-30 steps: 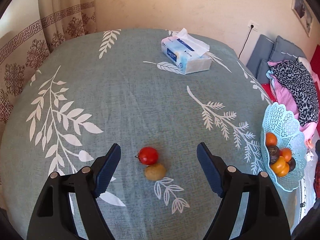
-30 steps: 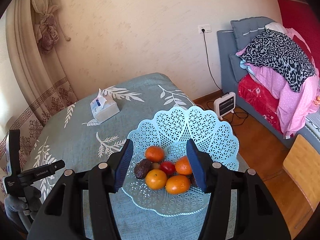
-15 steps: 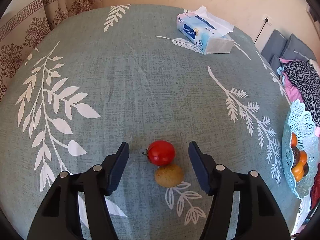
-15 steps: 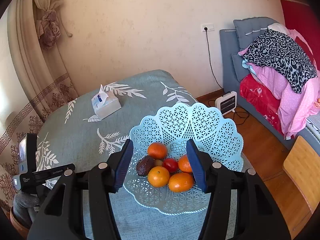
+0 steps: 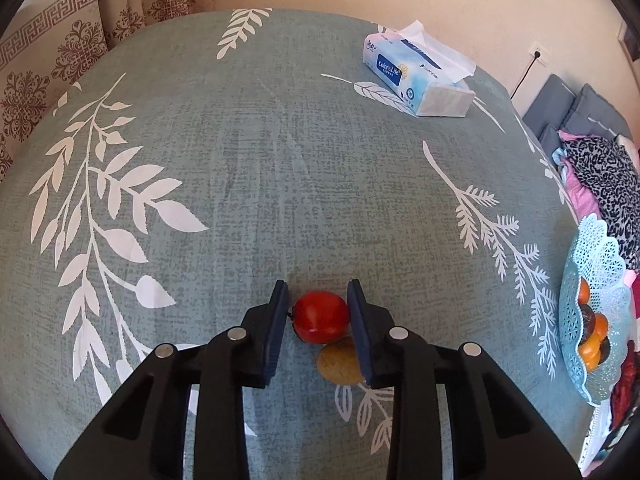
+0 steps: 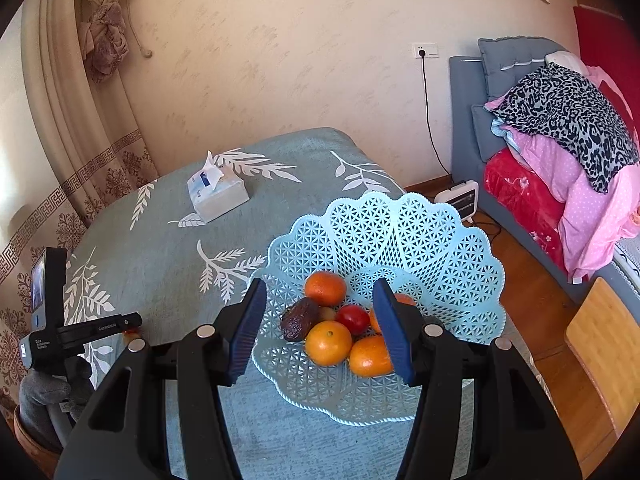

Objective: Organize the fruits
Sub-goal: 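Grasp the small brown kiwi with the right tool while the left tool holds the tomato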

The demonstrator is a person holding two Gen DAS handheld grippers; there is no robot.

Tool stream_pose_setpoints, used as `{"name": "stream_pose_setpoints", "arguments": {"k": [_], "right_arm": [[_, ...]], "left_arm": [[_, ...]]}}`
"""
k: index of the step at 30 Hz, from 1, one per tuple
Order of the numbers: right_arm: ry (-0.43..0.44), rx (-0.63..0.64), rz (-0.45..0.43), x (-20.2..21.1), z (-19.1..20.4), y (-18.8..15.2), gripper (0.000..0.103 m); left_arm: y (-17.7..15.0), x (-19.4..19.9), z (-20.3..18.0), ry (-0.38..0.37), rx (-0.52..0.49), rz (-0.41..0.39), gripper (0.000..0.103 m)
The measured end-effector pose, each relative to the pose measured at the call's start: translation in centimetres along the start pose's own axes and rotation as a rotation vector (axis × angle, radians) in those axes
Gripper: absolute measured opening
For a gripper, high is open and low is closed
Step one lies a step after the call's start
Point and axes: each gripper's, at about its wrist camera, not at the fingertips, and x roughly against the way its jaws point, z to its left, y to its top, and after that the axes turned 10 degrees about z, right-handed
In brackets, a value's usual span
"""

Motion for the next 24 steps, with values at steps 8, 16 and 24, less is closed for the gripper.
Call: {"name": "stream_pose_setpoints", "arguments": {"k": [8,16,24], "right_arm": [[0.036,0.054,0.03,-0.9,2.0,-0.8,0.057],[0.188,0.131,0.153,-3.4,6.2,-3.0,0.057],[0.273,0.227,0.26,-6.5,12.2,-4.5,0.057]], "left_arm": [[-1.2,3.6,1.0,0.012,0.018,-0.118,0.03],[-3.0,6.1,3.2,0.064,0.037,-0.217,0.03],[-4.7,7.6,5.2,0.169,0.035,-0.322,0.03]]}}
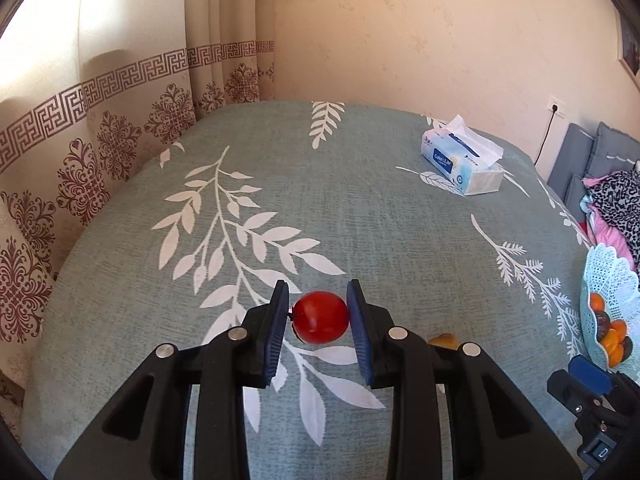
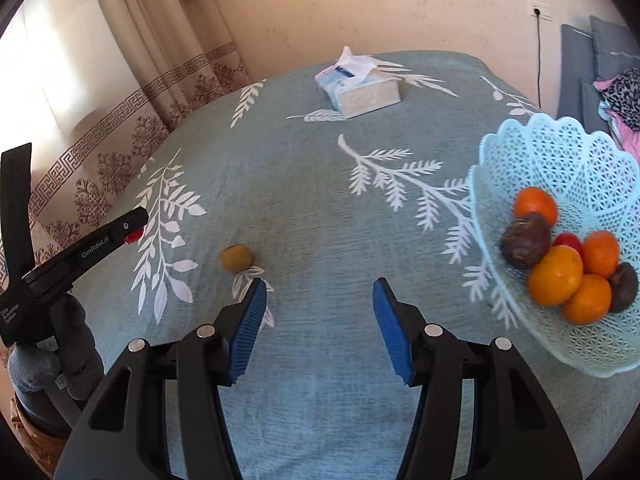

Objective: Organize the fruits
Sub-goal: 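Grasp the small brown kiwi with the right tool while the left tool holds the tomato, then carry the kiwi into the basket and open the right tool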

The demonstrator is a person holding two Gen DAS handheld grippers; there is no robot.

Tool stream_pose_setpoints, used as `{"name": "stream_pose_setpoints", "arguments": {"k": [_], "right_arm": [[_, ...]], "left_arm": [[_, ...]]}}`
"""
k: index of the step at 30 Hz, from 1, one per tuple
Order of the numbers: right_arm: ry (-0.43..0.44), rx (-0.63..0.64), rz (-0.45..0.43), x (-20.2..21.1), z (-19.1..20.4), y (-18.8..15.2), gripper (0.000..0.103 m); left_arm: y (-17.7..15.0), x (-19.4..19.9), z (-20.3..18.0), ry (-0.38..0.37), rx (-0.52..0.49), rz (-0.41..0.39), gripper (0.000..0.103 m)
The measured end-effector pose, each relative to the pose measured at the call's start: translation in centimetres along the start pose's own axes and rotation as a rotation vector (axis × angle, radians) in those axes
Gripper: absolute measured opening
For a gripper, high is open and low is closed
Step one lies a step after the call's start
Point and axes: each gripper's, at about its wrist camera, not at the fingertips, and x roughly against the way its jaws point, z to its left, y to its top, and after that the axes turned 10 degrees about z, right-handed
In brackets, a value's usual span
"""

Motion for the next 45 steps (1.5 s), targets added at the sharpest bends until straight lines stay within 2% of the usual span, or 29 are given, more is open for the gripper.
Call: {"name": "stream_pose_setpoints", "arguments": {"k": [6,16,23,30,36,45], "right_arm": [[0.004,0.08,0.049,-3.0,3.6,1.4,0.057],[-0.01,0.141,0.106,-7.3,6.7,3.4,0.057],[-0.025,0.146,0.127,-8.9,7.1,3.9,0.044],[-0.044,0.147,0.112,-8.8,7.1,3.7,0.03],[-0.073,0.133,0.077,-7.5,6.8,3.3,0.029],[-0.179,0.126,-0.028,-3.8,5.8,2.2,0.029]], "left_arm": [[-1.0,0.0,1.2,-0.009,0.002,-0.003,0.03],[-1.9,-0.8,3.2,-0.007,0.043,0.01,0.03],[-2.1,-1.1,3.4,-0.022,0.043,0.018,0.03],[-2.2,-1.3,3.4,-0.032,0.04,0.024,0.03],[-2.4,-1.5,3.2,-0.027,0.03,0.027,0.03],[-2.7,-1.4,2.3,-0.038,0.0,0.018,0.03]]}}
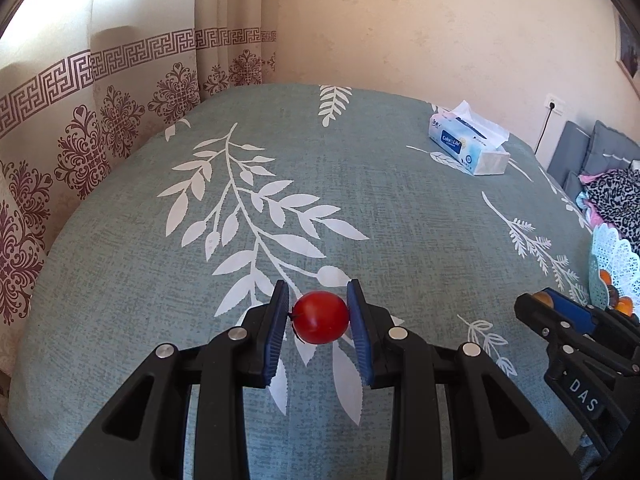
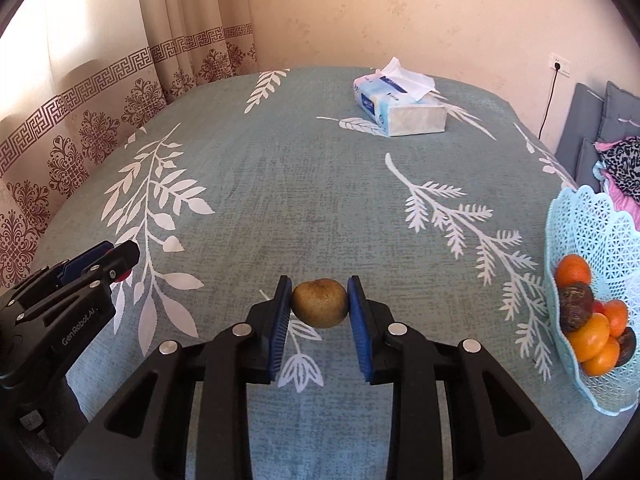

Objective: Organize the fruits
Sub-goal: 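Carry the kiwi into the basket and open the right tool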

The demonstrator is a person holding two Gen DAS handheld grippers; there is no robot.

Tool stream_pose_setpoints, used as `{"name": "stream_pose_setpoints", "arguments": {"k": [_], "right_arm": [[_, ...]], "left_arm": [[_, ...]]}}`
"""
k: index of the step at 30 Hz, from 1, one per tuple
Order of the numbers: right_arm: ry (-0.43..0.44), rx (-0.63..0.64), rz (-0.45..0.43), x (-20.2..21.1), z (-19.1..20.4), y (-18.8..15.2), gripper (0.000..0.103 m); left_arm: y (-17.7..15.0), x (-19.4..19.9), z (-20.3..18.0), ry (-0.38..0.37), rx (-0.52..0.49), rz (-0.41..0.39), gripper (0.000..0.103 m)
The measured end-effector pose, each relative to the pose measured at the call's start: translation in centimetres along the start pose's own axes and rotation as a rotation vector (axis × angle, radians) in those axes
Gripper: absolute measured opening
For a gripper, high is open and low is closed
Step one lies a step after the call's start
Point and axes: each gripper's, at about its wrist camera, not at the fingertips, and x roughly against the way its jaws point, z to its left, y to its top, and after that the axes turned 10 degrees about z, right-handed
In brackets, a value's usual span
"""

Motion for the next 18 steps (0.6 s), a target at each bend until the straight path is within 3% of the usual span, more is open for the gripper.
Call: {"name": "stream_pose_setpoints", "arguments": {"k": [10,18], "right_arm": [[-0.07,-0.011,-0.091,3.7,-2.1,-1.5,0.029],[-0.07,-0.046,-0.141,6.3,-4.3,-2.4,0.029]], "left_arm": [[-0.5,1.0,-1.8,-0.011,-0.051,-0.014,0.03],[-1.0,1.9,-4.1,-0.047,-0.096,-0.005,0.03]]}}
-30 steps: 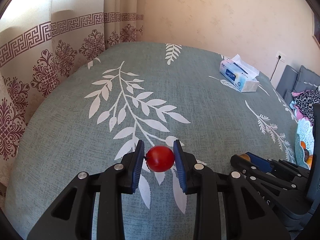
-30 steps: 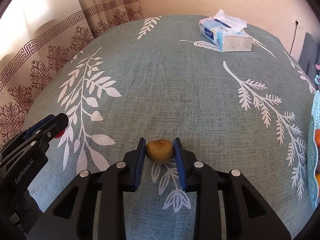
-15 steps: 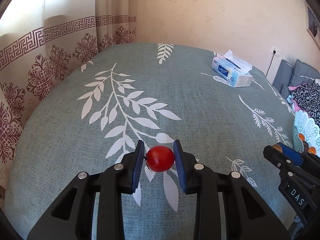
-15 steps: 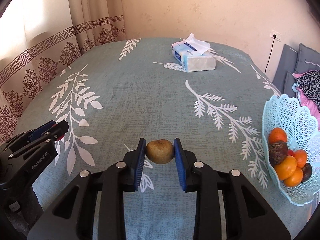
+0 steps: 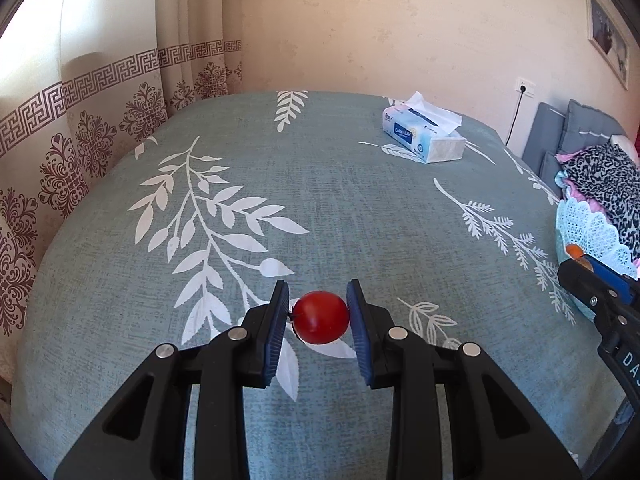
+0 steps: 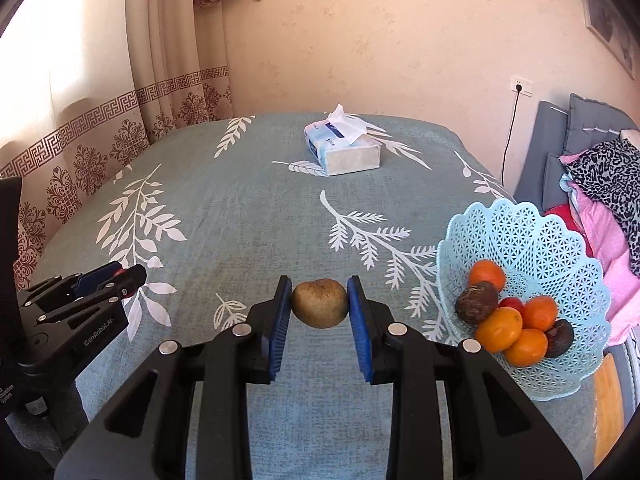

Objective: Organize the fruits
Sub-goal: 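Carry the kiwi into the basket and open the right tool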

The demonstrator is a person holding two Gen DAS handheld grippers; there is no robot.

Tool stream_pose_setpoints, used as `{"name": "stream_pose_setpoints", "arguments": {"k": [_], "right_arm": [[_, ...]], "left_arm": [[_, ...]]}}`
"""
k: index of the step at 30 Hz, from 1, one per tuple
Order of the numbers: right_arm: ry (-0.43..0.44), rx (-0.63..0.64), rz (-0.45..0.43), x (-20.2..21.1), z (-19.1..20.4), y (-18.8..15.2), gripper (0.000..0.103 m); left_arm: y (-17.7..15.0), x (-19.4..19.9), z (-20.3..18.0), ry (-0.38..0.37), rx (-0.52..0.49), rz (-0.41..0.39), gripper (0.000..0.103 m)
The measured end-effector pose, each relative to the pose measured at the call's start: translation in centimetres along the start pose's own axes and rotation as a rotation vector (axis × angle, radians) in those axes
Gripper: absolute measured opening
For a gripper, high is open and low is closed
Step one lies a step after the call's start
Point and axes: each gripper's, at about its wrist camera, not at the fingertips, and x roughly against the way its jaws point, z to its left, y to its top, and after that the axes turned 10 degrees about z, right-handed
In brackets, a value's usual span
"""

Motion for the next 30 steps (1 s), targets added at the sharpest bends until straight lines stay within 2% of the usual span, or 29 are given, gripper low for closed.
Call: {"name": "stream_pose_setpoints", "arguments": {"k": [5,8,15,23,30], "right_arm": [[-0.002,-0.05,-0.02,1.3,-2.6,-0.3,0.029],[0.044,-0.127,-0.008,1.9,-5.3,-0.5,0.029],[-0.014,-0.238,-0.034,3.5,-11.0,-1.0,0.029],[0.033,-0.413,0.021,3.1,-17.4,-1.2,0.029],[0.028,-0.491,0.071,1.8,-20.1,-2.0,0.029]], "left_arm": [[0.0,0.9,-1.9,-0.024,-0.038,-0.007,0.03],[0.0,1.4,-3.0,-0.03,-0.059,-0.015,0.03],[-0.1,1.9,-5.1,-0.056,-0.099,-0.016,0.03],[0.0,2.3,-6.8,-0.091,-0.133,-0.007,0.03],[0.1,2.5,-8.4,-0.107,-0.167,-0.006,0.03]]}}
